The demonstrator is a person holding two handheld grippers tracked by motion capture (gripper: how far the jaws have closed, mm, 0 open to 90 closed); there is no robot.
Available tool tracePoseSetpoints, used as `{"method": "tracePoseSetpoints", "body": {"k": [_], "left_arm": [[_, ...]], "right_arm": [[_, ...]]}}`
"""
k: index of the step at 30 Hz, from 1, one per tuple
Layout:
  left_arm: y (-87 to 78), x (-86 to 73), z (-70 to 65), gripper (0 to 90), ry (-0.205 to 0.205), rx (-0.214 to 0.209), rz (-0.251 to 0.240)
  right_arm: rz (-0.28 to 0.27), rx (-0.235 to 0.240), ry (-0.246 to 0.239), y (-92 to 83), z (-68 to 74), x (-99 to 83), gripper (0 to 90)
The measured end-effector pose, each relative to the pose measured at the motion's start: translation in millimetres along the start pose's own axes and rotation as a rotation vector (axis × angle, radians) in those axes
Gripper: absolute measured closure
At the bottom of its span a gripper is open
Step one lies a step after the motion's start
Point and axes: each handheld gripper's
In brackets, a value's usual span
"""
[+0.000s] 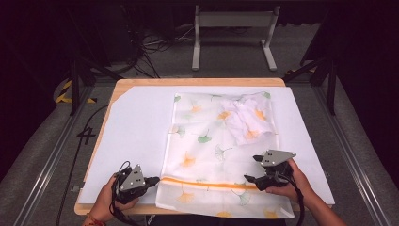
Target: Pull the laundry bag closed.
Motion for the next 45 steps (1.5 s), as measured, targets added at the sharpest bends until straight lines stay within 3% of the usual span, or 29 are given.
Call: {"method": "tracePoseSetpoints", "body": {"k": [5, 7, 11, 12, 15, 17, 18, 19, 20, 22, 24, 26, 27, 29, 30, 31, 33, 35, 38, 40, 42, 45], "left_arm": [[-3.0, -4.5, 4.4, 89.8, -0.018, 0.043, 0.002], [-7.3, -6.5, 10.5, 89.5, -0.059, 0.066, -0.024], [-8.8, -8.8, 11.0, 88.0, -0.056, 0.035, -0.019], [-6.7, -9.6, 8.5, 84.6, -0.044, -0.013, 0.001], [-4.3, -9.0, 5.6, 81.7, -0.028, -0.017, 0.024], [-2.9, -9.5, 5.5, 73.4, -0.038, -0.025, 0.029], [-4.4, -10.7, 6.8, 70.7, -0.083, -0.022, 0.017], [-4.4, -10.7, 6.8, 66.9, -0.083, -0.022, 0.017], [-8.0, -10.1, 5.1, 64.2, -0.121, -0.026, -0.010], [-8.8, -6.5, -2.0, 63.9, -0.102, -0.015, 0.009], [-6.9, -4.4, -5.6, 62.8, -0.109, -0.020, 0.019], [-2.0, -6.2, -14.5, 57.8, -0.106, -0.030, 0.064], [-2.0, -6.2, -14.5, 54.6, -0.106, -0.030, 0.064], [-2.9, -10.6, -19.4, 51.5, -0.147, -0.020, 0.064], [-6.5, -10.5, -20.8, 49.6, -0.143, 0.009, 0.057], [-6.5, -10.5, -20.8, 47.6, -0.143, 0.009, 0.057], [-8.5, -11.2, -20.2, 43.6, -0.171, 0.006, 0.030], [-8.0, -10.6, -21.1, 40.8, -0.170, 0.040, 0.035], [-8.9, -10.0, -19.3, 37.0, -0.210, 0.064, 0.011], [-8.6, -10.1, -18.9, 33.6, -0.233, 0.055, 0.002], [-7.6, -9.3, -21.8, 30.7, -0.208, 0.076, 0.022], [-4.4, -8.9, -23.5, 26.7, -0.208, 0.083, 0.042]], "right_arm": [[0.020, 0.008, -0.011, 3.9, 3.2, 0.7, 24.0], [0.023, 0.006, -0.013, 4.2, 3.4, 0.3, 23.9], [0.027, 0.011, -0.015, 4.5, 3.1, -0.2, 23.7], [0.027, 0.012, -0.015, 4.5, 3.2, -0.3, 23.6], [0.028, 0.019, -0.016, 4.6, 3.5, -0.4, 23.6], [0.025, 0.029, -0.013, 5.3, 3.6, 0.0, 23.5], [0.025, 0.029, -0.011, 5.7, 3.8, 0.7, 23.7], [0.025, 0.029, -0.011, 5.7, 3.8, 0.7, 23.7], [0.025, 0.027, -0.021, 6.1, 4.7, 3.1, 24.7], [0.007, 0.024, -0.023, 5.3, 5.1, 6.9, 29.6], [-0.010, 0.038, -0.018, 4.0, 5.1, 10.1, 32.9], [-0.062, 0.079, -0.009, 2.4, 6.2, 27.0, 38.2], [-0.062, 0.079, -0.009, 2.4, 6.2, 27.0, 38.2], [-0.077, 0.098, -0.034, 6.5, 11.6, 43.2, 39.1], [-0.091, 0.121, -0.074, 14.3, 19.2, 60.3, 42.2], [-0.091, 0.121, -0.074, 14.3, 19.2, 60.3, 42.2], [-0.093, 0.154, -0.124, 32.9, 31.9, 83.7, 42.5], [-0.088, 0.165, -0.141, 39.7, 36.2, 91.0, 42.8], [-0.070, 0.203, -0.194, 62.9, 50.0, 115.3, 42.4], [-0.063, 0.222, -0.213, 75.9, 56.3, 129.0, 43.0], [-0.056, 0.267, -0.233, 98.2, 66.8, 150.7, 44.8], [-0.042, 0.296, -0.261, 113.3, 76.4, 162.5, 46.0]]}}
Point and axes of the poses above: each handheld gripper's, and its own axes: y roughly forward along the jaws, x roughly out of its top, z roughly to its left, and after that the axes turned 10 degrees about x, right-handed
